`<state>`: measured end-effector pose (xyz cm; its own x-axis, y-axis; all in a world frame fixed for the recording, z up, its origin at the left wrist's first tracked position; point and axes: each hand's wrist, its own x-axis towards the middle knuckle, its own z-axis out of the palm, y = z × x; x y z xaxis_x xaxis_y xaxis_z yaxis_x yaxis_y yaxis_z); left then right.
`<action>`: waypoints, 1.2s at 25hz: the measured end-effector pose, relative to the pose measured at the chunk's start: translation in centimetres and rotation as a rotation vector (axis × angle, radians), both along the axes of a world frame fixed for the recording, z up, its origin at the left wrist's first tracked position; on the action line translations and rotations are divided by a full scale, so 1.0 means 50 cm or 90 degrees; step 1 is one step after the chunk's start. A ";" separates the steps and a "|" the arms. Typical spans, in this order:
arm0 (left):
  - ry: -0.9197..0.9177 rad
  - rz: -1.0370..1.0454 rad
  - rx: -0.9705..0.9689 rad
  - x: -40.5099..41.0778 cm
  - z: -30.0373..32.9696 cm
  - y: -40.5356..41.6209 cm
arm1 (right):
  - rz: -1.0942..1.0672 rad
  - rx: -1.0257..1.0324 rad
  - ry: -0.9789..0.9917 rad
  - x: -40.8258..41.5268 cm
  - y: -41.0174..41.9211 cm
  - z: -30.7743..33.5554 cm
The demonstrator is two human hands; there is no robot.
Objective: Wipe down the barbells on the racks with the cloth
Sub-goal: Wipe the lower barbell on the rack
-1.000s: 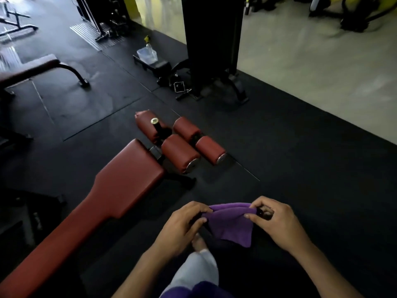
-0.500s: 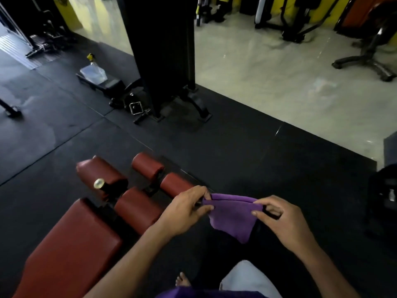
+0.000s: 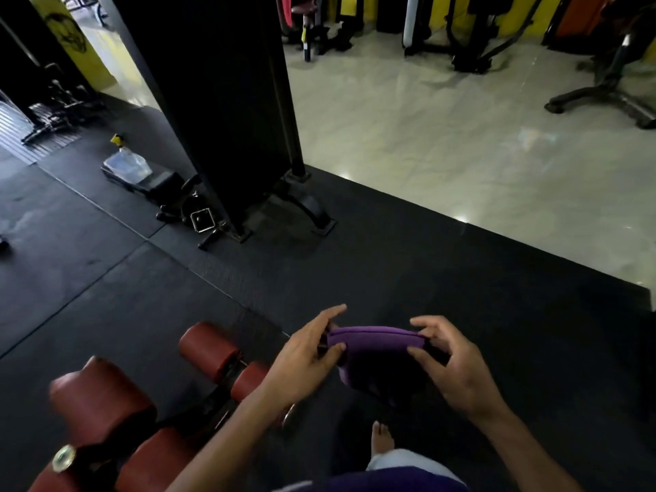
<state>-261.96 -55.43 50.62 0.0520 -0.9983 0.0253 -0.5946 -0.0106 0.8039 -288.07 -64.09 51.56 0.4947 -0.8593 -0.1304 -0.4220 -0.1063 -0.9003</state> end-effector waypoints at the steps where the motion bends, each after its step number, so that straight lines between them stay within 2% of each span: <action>1: -0.015 -0.003 -0.012 0.010 0.009 -0.043 | 0.000 0.011 -0.007 0.011 -0.045 0.008; 3: 0.033 0.036 -0.011 0.030 0.028 -0.119 | 0.012 0.026 -0.021 0.042 -0.139 0.021; 7: 0.261 0.094 0.048 0.074 0.054 -0.233 | 0.046 0.122 -0.094 0.149 -0.284 0.022; 9: 0.295 0.108 0.067 0.112 0.053 -0.284 | 0.021 0.166 -0.103 0.209 -0.329 0.006; 12: 0.359 0.197 0.057 0.208 0.035 -0.386 | -0.008 0.165 -0.092 0.332 -0.426 -0.010; 15: 0.456 0.242 0.109 0.312 0.043 -0.468 | 0.005 0.171 -0.060 0.470 -0.526 0.018; 18: 0.481 0.281 0.103 0.403 0.049 -0.531 | 0.015 0.160 -0.030 0.597 -0.612 0.039; 22: 0.721 0.448 0.079 0.516 0.042 -0.596 | 0.010 0.216 -0.056 0.792 -0.702 0.050; 25: 0.768 0.516 0.093 0.595 0.038 -0.625 | 0.095 0.242 -0.042 0.936 -0.752 0.056; 29: 0.736 0.649 0.006 0.764 0.020 -0.673 | 0.363 0.266 0.037 1.124 -0.849 0.022; 30: 0.722 0.676 -0.007 0.814 0.014 -0.689 | 0.395 0.265 0.044 1.177 -0.874 0.012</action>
<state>-221.28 -89.88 51.31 0.7061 -0.4923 -0.5090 0.5804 -0.0094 0.8143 -229.21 -107.78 52.18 0.8514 -0.2983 -0.4314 -0.4521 -0.0001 -0.8920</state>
